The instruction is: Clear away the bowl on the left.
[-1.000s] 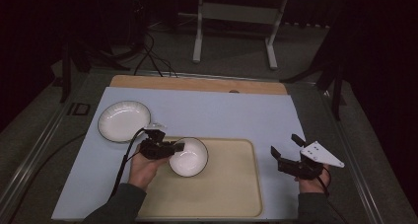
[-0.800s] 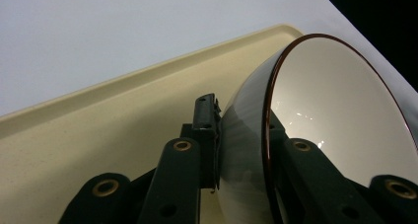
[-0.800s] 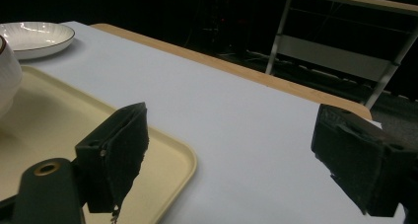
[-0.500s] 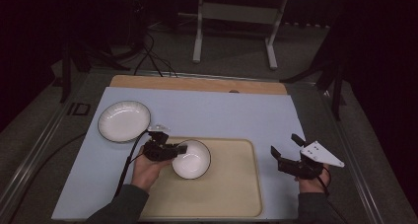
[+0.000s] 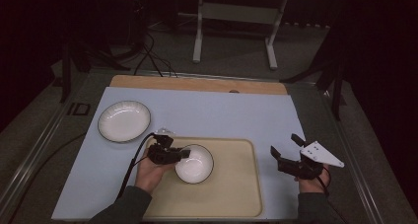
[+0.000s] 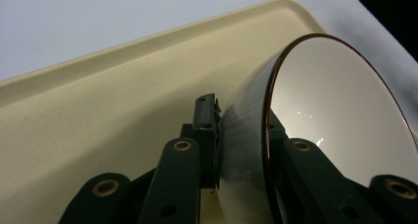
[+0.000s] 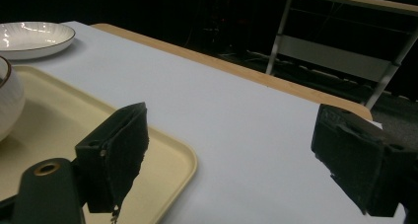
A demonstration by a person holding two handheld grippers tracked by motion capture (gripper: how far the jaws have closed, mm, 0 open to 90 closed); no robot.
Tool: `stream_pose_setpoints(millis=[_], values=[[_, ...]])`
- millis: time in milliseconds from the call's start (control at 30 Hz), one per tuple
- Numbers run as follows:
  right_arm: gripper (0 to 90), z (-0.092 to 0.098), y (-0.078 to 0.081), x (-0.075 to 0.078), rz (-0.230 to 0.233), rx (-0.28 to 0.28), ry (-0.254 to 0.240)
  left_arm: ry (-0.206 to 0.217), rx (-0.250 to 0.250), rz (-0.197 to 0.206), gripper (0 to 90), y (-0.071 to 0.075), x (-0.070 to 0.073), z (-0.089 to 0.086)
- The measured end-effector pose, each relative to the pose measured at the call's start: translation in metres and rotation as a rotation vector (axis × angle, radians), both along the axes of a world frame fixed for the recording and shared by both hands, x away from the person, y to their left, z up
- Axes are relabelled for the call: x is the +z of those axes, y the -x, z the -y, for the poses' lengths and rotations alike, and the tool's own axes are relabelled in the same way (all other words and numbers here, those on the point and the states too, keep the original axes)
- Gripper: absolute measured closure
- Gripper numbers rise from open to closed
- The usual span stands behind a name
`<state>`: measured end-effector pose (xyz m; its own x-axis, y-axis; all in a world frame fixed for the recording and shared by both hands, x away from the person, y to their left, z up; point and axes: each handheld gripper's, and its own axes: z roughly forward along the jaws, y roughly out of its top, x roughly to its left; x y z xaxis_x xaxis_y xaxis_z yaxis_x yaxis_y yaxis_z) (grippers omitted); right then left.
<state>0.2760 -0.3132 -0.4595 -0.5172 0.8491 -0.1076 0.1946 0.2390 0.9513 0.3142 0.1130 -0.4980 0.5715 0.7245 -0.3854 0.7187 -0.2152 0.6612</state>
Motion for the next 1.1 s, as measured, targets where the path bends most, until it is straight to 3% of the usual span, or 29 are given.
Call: stream_pose_setpoints(millis=[167,333,367,400,567,733,833,1100], values=[[14.0,0.000,0.000,0.000,0.000,0.000,0.001,-0.022,0.007,-0.019,77.9,-0.002,-0.008,0.003],[14.0,0.000,0.000,0.000,-0.001,0.000,0.001,-0.007,0.008,-0.039,77.8,-0.005,-0.013,0.005],[14.0,0.000,0.000,0.000,-0.001,0.000,0.002,-0.017,0.009,-0.034,77.9,-0.005,-0.014,0.006],[13.9,0.000,0.000,0.000,-0.003,0.001,0.003,-0.074,0.019,-0.019,79.1,-0.004,-0.016,0.008],[14.0,-0.001,0.000,0.000,-0.001,0.002,0.004,-0.067,0.035,-0.035,79.4,-0.006,-0.019,0.005],[14.0,-0.001,0.000,0.000,-0.002,0.002,0.005,-0.092,0.046,-0.005,72.7,-0.005,-0.018,0.005],[13.9,0.000,0.000,0.000,-0.001,0.000,0.002,-0.124,0.048,0.046,64.8,-0.003,-0.015,0.004],[13.9,0.000,0.000,0.000,-0.001,-0.001,0.001,-0.112,0.069,0.114,54.5,0.001,-0.002,-0.007]])
